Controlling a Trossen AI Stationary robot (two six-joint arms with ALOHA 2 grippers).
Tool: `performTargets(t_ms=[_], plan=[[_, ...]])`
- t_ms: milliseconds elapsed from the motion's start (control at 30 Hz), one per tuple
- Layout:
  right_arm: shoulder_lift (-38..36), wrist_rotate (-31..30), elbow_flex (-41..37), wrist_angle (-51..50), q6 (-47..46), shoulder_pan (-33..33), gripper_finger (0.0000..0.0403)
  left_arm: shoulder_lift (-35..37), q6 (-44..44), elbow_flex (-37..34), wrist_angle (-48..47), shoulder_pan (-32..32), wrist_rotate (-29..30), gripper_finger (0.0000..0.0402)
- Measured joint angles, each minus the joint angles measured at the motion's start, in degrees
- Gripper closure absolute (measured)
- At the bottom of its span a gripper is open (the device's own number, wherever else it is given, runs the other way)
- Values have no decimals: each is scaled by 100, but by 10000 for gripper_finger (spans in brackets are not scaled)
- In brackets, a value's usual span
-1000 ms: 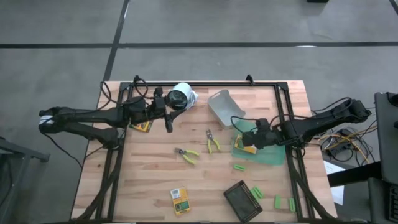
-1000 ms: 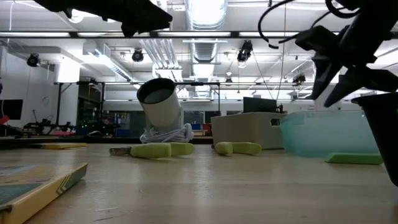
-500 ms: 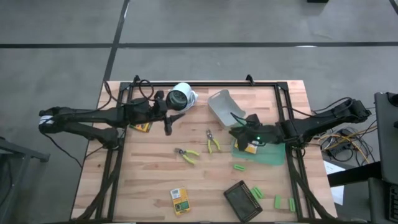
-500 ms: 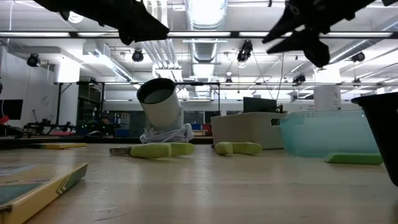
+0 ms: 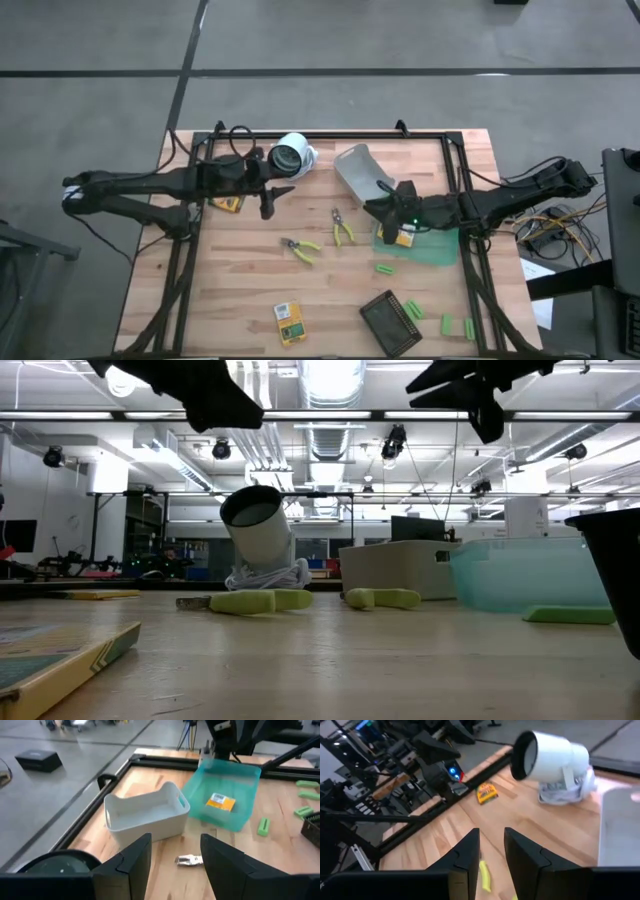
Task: Pick & Place School Supplies
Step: Put the yellow crayon box into the green bin
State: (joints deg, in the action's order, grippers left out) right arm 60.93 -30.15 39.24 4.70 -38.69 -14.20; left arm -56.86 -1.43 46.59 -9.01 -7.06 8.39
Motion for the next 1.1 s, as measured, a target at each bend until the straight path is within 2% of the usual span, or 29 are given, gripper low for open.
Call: performTargets(t_ms=[100,333,500,667,933,1100], plan=[[0,0,10,84,214,0,323,0,-179,222,-286,4,-66,225],[0,2,39,78,654,0,328,0,-1025,290,-419,18,-1064,225],[0,190,39,64,617,-1,327,-36,-1883,288,-451,19,-970,227],[2,232,39,5,637,-4,334,-43,-2372,286,-504,136,-958,228],[2,227,39,14,888,-4,329,-44,-2761,285,-474,1222,-843,228],[2,212,39,23,868,-4,329,-44,-3133,283,-1114,1982,-929,228]])
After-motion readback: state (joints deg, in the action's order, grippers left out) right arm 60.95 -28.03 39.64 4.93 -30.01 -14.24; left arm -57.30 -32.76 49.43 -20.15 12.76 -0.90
